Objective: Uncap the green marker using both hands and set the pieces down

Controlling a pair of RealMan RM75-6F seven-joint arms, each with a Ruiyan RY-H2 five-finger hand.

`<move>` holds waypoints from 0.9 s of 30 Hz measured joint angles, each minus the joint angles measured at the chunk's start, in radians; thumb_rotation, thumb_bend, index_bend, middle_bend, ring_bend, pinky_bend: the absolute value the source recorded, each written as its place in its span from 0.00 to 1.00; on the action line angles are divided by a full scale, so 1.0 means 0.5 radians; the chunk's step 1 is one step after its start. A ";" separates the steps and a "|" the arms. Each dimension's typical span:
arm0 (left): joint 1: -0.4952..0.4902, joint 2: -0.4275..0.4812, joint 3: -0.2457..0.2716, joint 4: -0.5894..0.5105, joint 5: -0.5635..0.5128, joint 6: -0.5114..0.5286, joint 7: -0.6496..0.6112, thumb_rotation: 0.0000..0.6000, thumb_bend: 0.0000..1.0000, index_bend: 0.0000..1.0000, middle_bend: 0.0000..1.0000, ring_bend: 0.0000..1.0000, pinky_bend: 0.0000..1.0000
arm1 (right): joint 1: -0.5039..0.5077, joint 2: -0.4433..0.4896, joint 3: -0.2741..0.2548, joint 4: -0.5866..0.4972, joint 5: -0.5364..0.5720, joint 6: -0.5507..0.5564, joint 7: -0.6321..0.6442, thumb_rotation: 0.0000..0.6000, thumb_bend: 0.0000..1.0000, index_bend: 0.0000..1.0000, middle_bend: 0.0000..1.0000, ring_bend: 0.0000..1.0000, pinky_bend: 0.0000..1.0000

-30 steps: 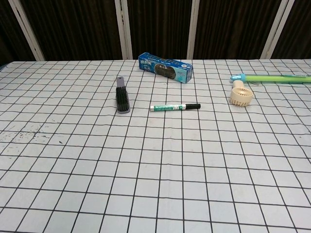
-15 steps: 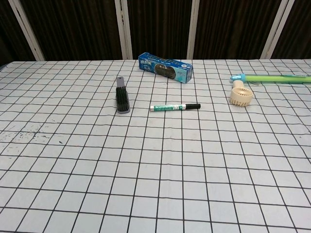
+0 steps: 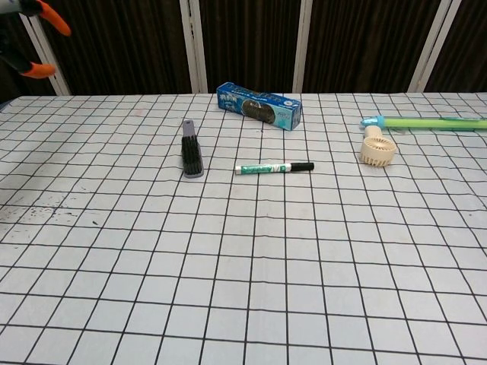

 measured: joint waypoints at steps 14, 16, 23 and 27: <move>-0.521 -0.264 -0.023 0.026 -0.689 -0.225 0.364 1.00 0.49 0.26 0.00 0.00 0.00 | 0.034 0.000 0.003 -0.047 0.049 -0.075 -0.075 1.00 0.18 0.03 0.08 0.06 0.04; -0.627 -0.288 -0.027 0.017 -0.868 -0.220 0.458 1.00 0.49 0.25 0.00 0.00 0.00 | 0.036 -0.002 0.003 -0.045 0.052 -0.078 -0.077 1.00 0.18 0.03 0.08 0.06 0.04; -0.825 -0.465 -0.085 0.137 -1.185 -0.302 0.442 1.00 0.49 0.26 0.00 0.00 0.00 | 0.030 0.007 -0.006 -0.029 0.068 -0.092 -0.071 1.00 0.18 0.02 0.08 0.06 0.04; -0.898 -0.585 -0.066 0.320 -1.236 -0.378 0.383 1.00 0.49 0.28 0.00 0.00 0.00 | 0.025 0.013 -0.008 -0.024 0.078 -0.095 -0.066 1.00 0.18 0.03 0.08 0.06 0.04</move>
